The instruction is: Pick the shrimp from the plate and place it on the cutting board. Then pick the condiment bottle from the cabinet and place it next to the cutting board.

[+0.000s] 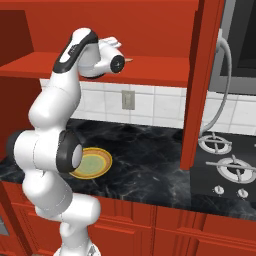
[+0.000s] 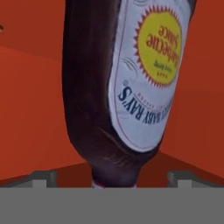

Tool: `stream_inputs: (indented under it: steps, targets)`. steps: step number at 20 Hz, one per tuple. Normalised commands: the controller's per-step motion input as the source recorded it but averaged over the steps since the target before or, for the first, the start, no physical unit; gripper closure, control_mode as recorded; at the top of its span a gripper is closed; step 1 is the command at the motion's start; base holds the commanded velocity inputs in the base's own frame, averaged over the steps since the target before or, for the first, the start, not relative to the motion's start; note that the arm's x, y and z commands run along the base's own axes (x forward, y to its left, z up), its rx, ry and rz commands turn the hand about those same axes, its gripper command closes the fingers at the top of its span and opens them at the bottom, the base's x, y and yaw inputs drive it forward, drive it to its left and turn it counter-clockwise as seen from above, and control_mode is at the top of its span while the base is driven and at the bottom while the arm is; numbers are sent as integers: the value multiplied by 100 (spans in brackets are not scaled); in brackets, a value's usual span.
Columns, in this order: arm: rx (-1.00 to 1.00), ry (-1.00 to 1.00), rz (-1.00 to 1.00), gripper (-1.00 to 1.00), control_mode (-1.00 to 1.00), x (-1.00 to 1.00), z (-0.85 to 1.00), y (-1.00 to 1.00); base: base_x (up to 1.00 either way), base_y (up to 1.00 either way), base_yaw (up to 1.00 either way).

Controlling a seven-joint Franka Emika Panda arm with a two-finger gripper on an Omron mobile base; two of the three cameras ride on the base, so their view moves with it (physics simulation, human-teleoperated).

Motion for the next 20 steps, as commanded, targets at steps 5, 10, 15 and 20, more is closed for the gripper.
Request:
stream_inputs:
  steps: [5, 10, 15, 20]
  targets:
    - [0, 1, 0, 100, -100, 15, 0, 7, 0, 0, 0]
    - [0, 2, 0, 100, -100, 12, 0, 2, 0, 0, 0]
    - [0, 0, 0, 100, -100, 0, 0, 0, 0, 0, 0]
    - [0, 0, 0, 100, -100, 0, 0, 0, 0, 0, 0]
